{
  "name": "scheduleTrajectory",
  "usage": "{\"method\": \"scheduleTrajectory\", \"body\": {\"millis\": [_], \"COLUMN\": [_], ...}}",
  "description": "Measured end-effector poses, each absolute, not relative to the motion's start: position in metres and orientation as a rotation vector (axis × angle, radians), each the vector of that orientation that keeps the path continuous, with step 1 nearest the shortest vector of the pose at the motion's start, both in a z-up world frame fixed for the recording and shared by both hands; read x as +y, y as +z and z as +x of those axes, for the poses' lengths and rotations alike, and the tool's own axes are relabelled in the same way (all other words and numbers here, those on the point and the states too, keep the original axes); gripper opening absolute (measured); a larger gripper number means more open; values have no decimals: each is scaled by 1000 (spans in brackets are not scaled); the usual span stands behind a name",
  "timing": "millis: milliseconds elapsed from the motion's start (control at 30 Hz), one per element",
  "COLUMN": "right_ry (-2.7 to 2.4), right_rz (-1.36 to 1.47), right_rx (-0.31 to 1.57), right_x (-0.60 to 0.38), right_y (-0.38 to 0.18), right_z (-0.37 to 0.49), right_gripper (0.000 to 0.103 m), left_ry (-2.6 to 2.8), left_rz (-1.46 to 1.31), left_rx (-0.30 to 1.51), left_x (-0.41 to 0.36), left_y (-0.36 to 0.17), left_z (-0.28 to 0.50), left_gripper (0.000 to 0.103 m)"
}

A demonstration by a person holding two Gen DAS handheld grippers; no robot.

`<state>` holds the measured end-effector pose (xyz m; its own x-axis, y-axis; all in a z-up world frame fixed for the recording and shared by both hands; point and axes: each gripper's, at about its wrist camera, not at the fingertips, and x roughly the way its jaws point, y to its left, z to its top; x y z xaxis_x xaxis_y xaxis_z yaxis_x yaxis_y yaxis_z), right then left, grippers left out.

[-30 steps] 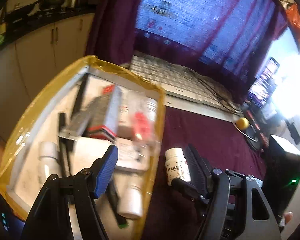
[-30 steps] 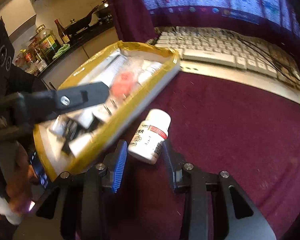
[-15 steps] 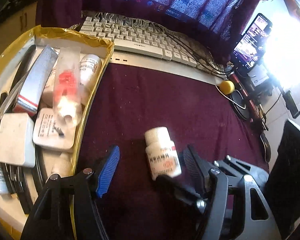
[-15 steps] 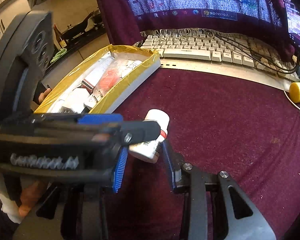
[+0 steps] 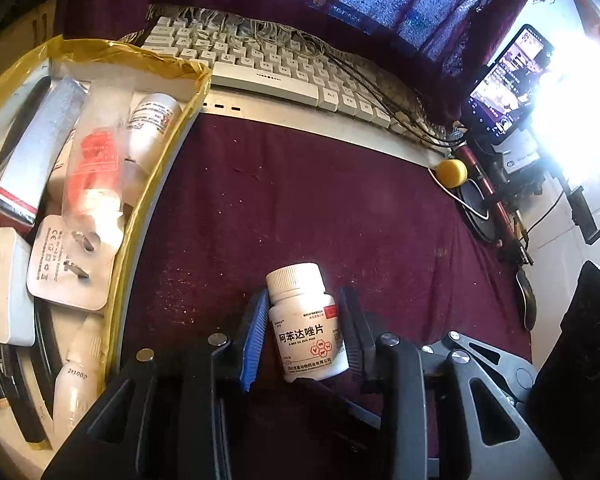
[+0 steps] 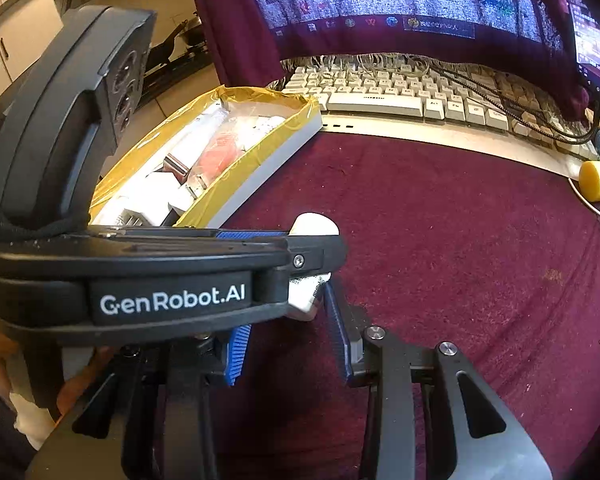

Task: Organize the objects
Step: 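Grasp the white pill bottle with red label with the left gripper, then carry the red-label pill bottle over the tray with the left gripper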

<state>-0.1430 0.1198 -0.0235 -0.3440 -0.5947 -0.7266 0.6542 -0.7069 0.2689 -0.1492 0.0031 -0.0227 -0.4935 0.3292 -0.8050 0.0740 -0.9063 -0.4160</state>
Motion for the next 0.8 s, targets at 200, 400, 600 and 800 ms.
{"method": "scheduleTrajectory", "body": {"millis": [200, 400, 600, 800], "right_ry": [-2085, -2057, -2046, -1986], "right_rz": [1128, 1101, 1009, 982], "right_rx": [47, 3, 75, 144], "right_x": [115, 116, 94, 61], "right_y": [-29, -18, 10, 15], "right_z": [-149, -146, -125, -111], "right_gripper": [40, 36, 36, 36], "left_ry": [2522, 2569, 2650, 2717], "left_rz": [-1476, -1425, -1318, -1297], "left_rx": [-648, -669, -711, -728], "left_x": [1, -4, -29, -57], "left_y": [-23, -13, 13, 18], "left_z": [-147, -134, -107, -86], "left_gripper": [31, 31, 31, 31]}}
